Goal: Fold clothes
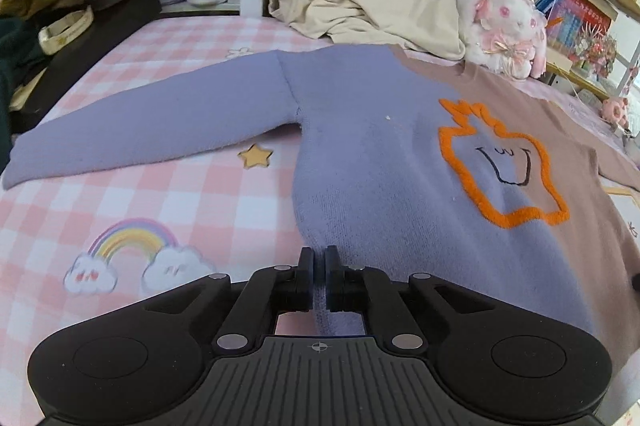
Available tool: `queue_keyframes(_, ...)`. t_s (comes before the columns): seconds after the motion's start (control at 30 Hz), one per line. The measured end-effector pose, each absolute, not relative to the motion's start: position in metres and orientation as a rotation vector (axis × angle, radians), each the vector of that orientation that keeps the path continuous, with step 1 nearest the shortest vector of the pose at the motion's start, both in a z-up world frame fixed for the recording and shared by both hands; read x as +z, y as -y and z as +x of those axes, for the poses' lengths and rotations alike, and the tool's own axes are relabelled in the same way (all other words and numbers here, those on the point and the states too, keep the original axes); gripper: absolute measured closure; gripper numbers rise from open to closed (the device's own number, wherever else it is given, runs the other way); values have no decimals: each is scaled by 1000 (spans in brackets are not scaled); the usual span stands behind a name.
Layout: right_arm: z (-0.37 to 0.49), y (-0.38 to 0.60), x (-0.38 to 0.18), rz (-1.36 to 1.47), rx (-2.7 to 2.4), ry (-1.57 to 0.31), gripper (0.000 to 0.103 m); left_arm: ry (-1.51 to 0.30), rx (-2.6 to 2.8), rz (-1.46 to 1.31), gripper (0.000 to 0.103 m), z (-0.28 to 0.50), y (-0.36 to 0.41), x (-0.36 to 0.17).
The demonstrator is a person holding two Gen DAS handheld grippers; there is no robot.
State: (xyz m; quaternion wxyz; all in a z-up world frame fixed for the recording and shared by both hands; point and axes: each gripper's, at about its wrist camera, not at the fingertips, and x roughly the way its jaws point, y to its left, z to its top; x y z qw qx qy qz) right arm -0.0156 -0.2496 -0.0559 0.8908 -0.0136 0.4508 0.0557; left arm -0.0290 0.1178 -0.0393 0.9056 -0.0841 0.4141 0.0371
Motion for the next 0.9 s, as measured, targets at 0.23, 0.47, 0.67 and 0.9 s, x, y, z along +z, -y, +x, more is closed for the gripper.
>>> queue_keyframes(0.23,-41,243,-56,-58,105,-923,91,-858,44,-172,97,-17,-118,-41)
queue_keyframes(0.47,-22,240,-54,-45,121,-949,90,-860,72,-195,93,-12,-126,-41)
queue_keyframes(0.67,-35,254,-52,11,117,-964,77,-869,48,-232,93,-43,-125,-38)
queue_keyframes(0.9,-56,262,-52,71,117,-979,87,-878,23,-323,94,-80,-124,-43)
